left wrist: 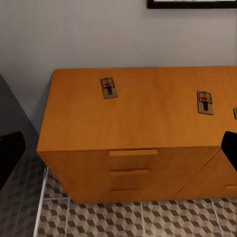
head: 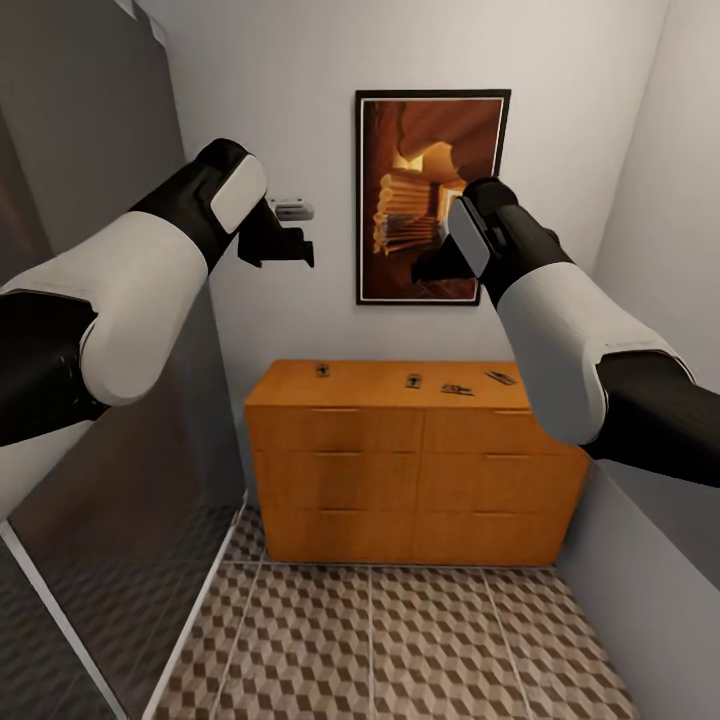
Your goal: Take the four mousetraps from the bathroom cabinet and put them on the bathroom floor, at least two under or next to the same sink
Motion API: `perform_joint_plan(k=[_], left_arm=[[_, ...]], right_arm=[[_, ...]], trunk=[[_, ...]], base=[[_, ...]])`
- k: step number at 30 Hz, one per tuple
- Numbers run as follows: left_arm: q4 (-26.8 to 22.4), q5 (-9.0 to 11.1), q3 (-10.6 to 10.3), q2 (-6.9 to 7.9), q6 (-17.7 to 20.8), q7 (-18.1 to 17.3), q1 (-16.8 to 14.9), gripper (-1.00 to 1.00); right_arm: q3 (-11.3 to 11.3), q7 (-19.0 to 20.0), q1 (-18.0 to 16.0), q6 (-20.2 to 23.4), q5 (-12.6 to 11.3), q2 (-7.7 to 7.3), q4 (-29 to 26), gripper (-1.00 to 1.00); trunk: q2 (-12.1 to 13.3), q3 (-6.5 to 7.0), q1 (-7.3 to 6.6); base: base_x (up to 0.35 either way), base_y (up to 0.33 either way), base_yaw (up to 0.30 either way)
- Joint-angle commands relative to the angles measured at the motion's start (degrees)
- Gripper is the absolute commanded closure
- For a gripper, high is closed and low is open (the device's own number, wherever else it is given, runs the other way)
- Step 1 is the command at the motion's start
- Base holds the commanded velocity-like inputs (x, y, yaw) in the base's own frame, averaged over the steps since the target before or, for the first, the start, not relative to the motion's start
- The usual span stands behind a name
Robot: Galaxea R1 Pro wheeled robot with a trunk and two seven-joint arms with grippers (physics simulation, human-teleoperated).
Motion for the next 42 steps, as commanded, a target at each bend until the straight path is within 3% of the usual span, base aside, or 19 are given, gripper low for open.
perform_joint_plan(k=[1,10,24,37,42], left_arm=[[-0.1,0.6,-0.4,0.03,0.2,0.3,0.0,-1.00],[0.0,0.7,-0.4,0.10,0.2,0.2,0.1,-1.00],[-0.1,0.7,-0.5,0.19,0.2,0.0,0.6,-1.00],[-1.2,0.7,-0.7,0.31,-2.3,-0.2,6.4,-1.00],[-1.4,0.7,-0.7,0.29,-4.2,-0.2,8.7,-1.00]], right_arm=[[-0.1,-0.2,0.0,0.2,-0.1,0.03,0.0,-1.00],[-0.2,-0.2,0.0,0.2,-0.1,0.03,0.6,-1.00],[-0.3,-0.1,0.0,0.2,-0.1,0.03,2.8,-1.00],[-0.1,-0.1,-0.2,0.2,-0.1,0.03,2.8,-1.00],[-0.2,-0.1,-2.1,0.2,-0.4,0.03,2.3,-1.00]], trunk=[[0.0,-0.07,0.03],[0.0,-0.07,0.03],[0.0,-0.07,0.03],[0.0,-0.07,0.03],[0.0,-0.07,0.03]], base=[[0.338,0.000,0.000],[0.273,0.000,0.000],[0.048,0.000,0.000],[0.002,0.000,0.000],[0.000,0.000,0.000]])
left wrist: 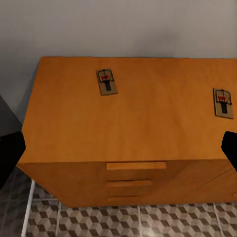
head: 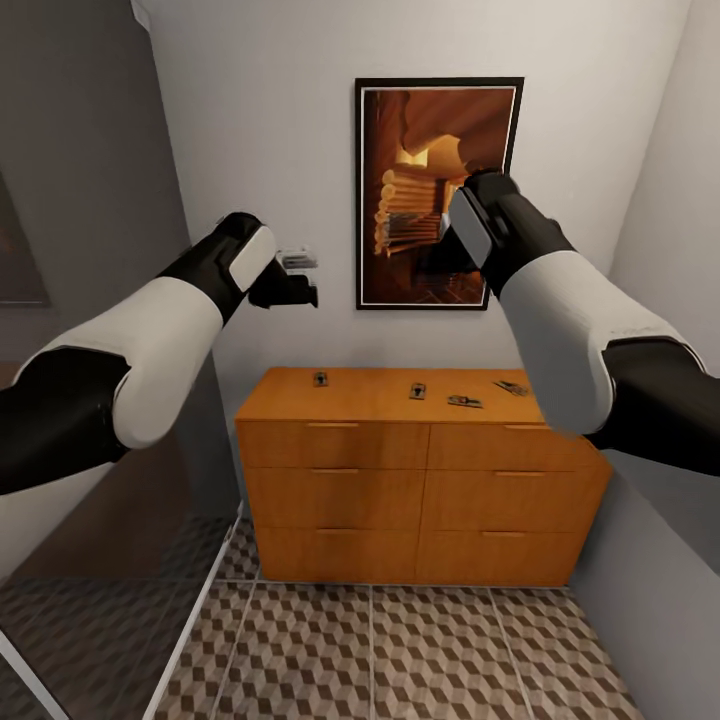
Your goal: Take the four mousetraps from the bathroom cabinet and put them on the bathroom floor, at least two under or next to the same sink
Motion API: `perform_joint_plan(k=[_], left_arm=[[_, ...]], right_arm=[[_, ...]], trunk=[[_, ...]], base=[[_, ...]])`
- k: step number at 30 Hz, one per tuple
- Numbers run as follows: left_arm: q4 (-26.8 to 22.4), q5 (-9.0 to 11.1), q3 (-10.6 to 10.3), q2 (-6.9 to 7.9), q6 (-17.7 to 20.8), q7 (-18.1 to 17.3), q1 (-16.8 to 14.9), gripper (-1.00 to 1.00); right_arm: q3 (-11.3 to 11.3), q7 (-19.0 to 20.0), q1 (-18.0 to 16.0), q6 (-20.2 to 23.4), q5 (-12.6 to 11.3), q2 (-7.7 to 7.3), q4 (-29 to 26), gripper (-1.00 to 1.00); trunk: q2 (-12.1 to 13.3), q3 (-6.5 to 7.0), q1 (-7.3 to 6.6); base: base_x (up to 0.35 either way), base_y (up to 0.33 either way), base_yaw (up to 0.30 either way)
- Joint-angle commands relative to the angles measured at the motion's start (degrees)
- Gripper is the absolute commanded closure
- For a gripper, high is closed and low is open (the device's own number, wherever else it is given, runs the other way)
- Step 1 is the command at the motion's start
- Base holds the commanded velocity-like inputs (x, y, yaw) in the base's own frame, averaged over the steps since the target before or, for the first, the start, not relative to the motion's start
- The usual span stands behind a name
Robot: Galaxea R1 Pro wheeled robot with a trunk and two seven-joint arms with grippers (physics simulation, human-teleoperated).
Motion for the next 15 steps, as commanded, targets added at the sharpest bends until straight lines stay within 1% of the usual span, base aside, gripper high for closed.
perform_joint_plan(k=[1,5,9,15], left_arm=[[-0.1,0.6,-0.4,0.03,-0.1,0.4,0.3,-1.00],[-0.1,0.6,-0.5,0.03,-0.9,0.3,1.0,-1.00],[-0.1,0.6,-0.5,0.02,-1.3,0.3,1.3,-1.00],[-0.1,0.6,-0.5,0.02,-1.5,0.3,1.5,-1.00]], right_arm=[[-0.1,-0.3,-0.7,0.2,-0.6,0.03,-0.1,-1.00],[-0.2,-0.3,-3.7,0.2,-2.9,0.03,0.0,-1.00],[-0.2,-0.3,-6.4,0.2,-4.5,0.03,0.1,-1.00],[-0.2,-0.3,-7.9,0.2,-5.1,0.03,0.0,-1.00]], trunk=[[0.0,-0.07,0.00],[0.0,-0.07,0.00],[0.0,-0.07,0.00],[0.0,-0.07,0.00]], base=[[0.000,0.000,0.000],[0.000,0.000,0.000],[0.000,0.000,0.000],[0.000,0.000,0.000]])
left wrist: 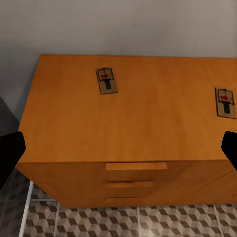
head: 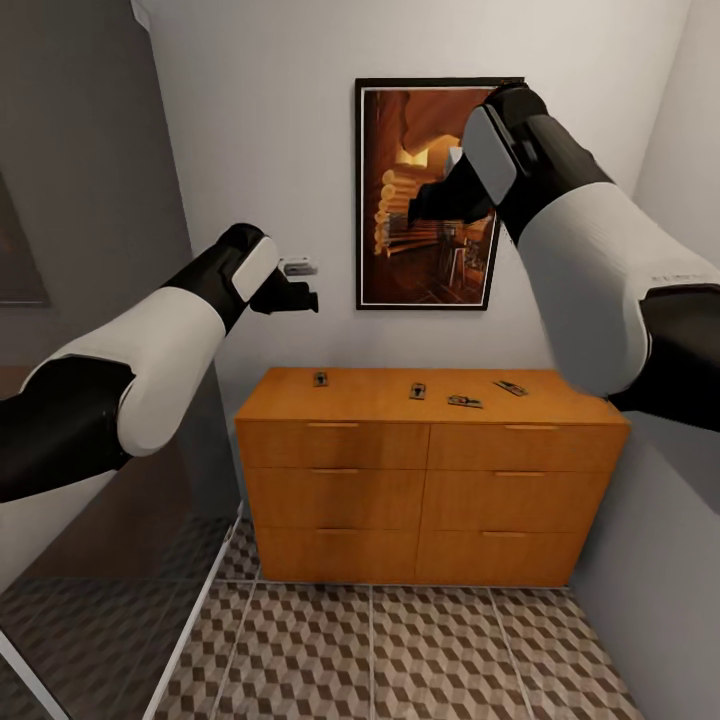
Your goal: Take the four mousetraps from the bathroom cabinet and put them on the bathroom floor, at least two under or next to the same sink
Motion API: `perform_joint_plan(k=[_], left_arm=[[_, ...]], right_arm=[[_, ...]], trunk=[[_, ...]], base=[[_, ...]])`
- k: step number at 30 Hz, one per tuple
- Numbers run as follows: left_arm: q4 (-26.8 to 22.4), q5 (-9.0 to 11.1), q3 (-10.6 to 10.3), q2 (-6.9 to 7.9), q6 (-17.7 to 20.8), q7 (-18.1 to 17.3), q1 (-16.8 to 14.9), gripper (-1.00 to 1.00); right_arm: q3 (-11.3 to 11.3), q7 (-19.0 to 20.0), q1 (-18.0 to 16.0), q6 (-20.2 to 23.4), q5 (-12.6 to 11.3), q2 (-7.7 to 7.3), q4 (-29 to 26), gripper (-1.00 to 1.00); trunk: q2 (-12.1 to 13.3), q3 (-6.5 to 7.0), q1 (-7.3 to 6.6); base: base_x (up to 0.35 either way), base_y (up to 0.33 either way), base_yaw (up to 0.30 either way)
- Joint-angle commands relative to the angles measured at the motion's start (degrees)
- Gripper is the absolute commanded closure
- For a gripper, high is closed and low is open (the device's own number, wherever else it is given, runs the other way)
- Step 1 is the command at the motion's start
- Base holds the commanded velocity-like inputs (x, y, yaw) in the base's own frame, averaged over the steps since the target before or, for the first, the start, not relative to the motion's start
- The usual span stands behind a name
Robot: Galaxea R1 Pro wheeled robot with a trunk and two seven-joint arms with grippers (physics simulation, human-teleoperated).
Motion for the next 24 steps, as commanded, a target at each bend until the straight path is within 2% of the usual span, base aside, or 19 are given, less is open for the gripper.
perform_joint_plan(k=[1,7,12,13,18,24], left_arm=[[0.0,0.6,-0.4,0.01,0.2,0.4,0.0,-1.00],[0.0,0.6,-0.5,0.05,0.1,0.4,0.0,-1.00],[-0.1,0.6,-0.5,0.06,0.1,0.4,0.0,-1.00],[-0.1,0.6,-0.5,0.06,0.1,0.4,0.0,-1.00],[-0.1,0.6,-0.5,0.04,0.1,0.4,0.0,-1.00],[-0.1,0.6,-0.5,0.12,0.1,0.5,0.0,-1.00]], right_arm=[[-0.1,-0.6,-0.5,0.1,-0.6,0.03,0.0,-1.00],[-0.2,-0.4,-3.8,0.1,-1.1,0.03,2.0,-1.00],[-0.4,-0.2,-8.1,0.1,-2.8,0.03,9.8,-1.00],[-0.4,-0.2,-8.1,0.1,-2.8,0.03,9.8,-1.00],[-0.6,-0.1,-13.3,0.1,-4.3,0.03,18.8,-1.00],[-1.1,-0.1,-16.9,0.1,-5.0,0.03,23.0,-1.00]], trunk=[[0.0,-0.07,0.00],[0.0,-0.07,0.00],[0.0,-0.07,0.00],[0.0,-0.07,0.00],[0.0,-0.07,0.00],[0.0,-0.07,0.00]], base=[[0.005,0.000,0.000],[0.033,0.000,0.000],[0.071,0.000,0.000],[0.081,0.000,0.000],[0.089,0.000,0.000],[0.116,0.000,0.000]])
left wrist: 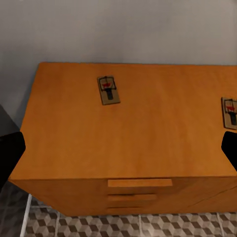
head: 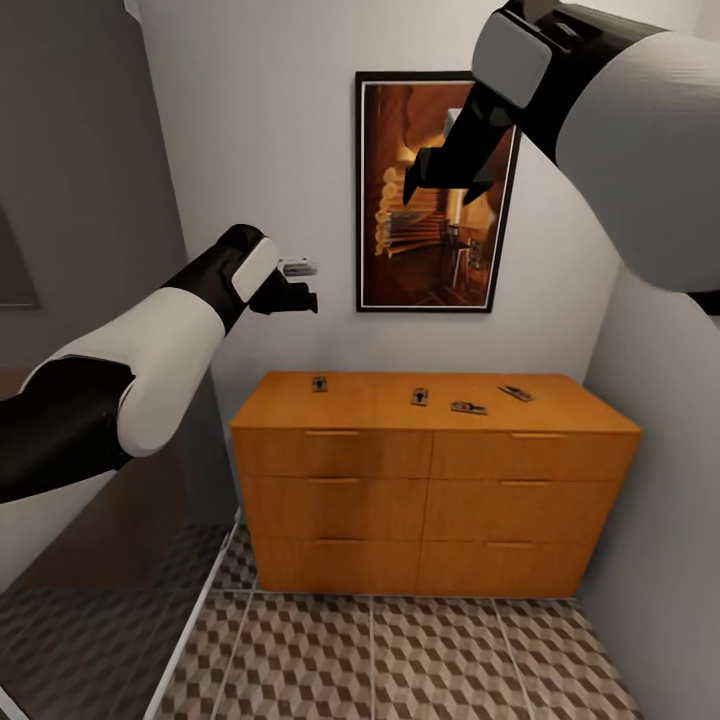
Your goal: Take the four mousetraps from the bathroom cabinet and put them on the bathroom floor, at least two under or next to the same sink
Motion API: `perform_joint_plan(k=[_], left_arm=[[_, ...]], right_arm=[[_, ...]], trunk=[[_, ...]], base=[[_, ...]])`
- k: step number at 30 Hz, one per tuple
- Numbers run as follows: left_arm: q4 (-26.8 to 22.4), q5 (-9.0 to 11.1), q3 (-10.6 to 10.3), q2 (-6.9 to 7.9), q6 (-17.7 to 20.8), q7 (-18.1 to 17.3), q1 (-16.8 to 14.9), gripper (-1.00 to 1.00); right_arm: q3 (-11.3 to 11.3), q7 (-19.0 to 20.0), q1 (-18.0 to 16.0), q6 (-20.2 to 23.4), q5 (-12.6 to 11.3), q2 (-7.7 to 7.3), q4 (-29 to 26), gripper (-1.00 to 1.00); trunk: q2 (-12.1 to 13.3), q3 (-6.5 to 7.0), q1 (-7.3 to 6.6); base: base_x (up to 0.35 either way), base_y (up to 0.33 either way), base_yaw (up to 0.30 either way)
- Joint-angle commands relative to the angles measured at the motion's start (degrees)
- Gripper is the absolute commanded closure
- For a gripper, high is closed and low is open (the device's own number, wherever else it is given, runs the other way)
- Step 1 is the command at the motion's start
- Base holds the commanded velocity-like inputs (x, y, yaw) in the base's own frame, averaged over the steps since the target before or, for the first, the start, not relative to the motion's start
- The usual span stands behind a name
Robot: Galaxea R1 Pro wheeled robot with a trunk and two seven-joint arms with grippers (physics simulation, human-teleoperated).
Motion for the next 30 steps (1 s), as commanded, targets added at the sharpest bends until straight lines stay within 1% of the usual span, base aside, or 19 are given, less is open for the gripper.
perform_joint_plan(k=[1,7,15,25,30], left_arm=[[-0.1,0.6,-0.4,0.04,0.2,0.4,0.0,-1.00],[-0.1,0.6,-0.4,0.11,0.2,0.4,0.0,-1.00],[-0.1,0.6,-0.3,0.17,0.1,0.4,0.0,-1.00],[-0.1,0.6,-0.4,0.19,-0.6,0.4,0.0,-1.00],[-0.1,0.6,-0.4,0.20,-0.7,0.4,0.0,-1.00]], right_arm=[[-0.2,-0.6,-0.3,0.0,-0.5,0.01,0.4,-1.00],[-0.5,-0.6,-1.0,0.0,-0.7,0.01,1.3,-1.00],[-0.5,-0.6,-0.8,0.0,-0.7,0.01,1.6,-1.00],[-0.5,-0.6,0.0,0.0,-0.6,0.01,1.8,-1.00],[-0.4,-0.6,2.3,0.0,-0.6,0.01,1.9,-1.00]], trunk=[[0.0,-0.07,0.02],[0.0,-0.07,0.02],[0.0,-0.07,0.02],[0.0,-0.07,0.02],[0.0,-0.07,0.02]], base=[[0.185,0.000,0.000],[0.260,0.000,0.000],[0.234,0.000,0.000],[0.059,0.000,0.000],[0.012,0.000,0.000]])
